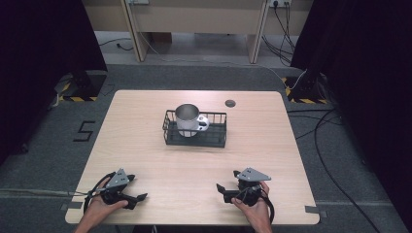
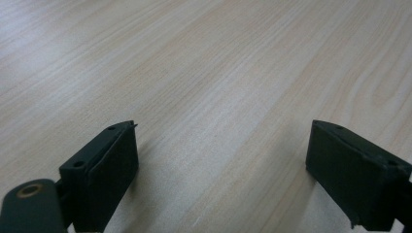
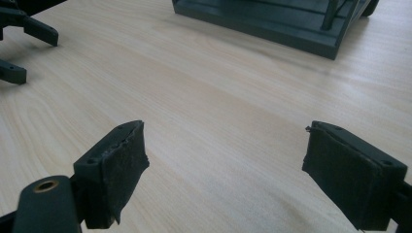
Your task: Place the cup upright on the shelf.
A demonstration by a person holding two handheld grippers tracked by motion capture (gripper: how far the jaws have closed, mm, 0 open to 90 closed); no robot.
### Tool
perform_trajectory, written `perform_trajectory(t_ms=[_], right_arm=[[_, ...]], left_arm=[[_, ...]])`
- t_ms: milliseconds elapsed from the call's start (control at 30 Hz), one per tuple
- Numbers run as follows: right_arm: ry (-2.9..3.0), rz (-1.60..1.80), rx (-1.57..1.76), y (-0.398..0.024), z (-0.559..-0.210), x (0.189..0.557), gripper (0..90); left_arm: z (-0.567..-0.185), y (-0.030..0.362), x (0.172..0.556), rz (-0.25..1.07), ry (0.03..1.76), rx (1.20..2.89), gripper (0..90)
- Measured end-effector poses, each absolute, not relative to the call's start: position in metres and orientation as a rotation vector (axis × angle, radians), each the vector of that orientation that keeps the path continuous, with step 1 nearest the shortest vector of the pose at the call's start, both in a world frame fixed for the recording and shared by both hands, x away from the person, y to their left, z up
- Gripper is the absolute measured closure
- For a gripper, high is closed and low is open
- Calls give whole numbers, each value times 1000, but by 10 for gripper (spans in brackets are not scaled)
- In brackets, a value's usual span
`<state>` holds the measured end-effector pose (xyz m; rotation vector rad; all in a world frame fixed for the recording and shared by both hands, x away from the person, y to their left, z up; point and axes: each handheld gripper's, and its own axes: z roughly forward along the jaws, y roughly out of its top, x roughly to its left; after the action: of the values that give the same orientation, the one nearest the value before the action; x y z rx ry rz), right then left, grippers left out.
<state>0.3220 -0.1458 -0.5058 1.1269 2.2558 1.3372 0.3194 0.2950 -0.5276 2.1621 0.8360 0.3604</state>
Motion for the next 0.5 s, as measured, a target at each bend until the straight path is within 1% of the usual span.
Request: perform_trajectory(t_ms=[500], right_arm=[[2321,1217,1154,-143,-520,316,153]], left_arm=[[-528,295,319,361,836,2163,110]])
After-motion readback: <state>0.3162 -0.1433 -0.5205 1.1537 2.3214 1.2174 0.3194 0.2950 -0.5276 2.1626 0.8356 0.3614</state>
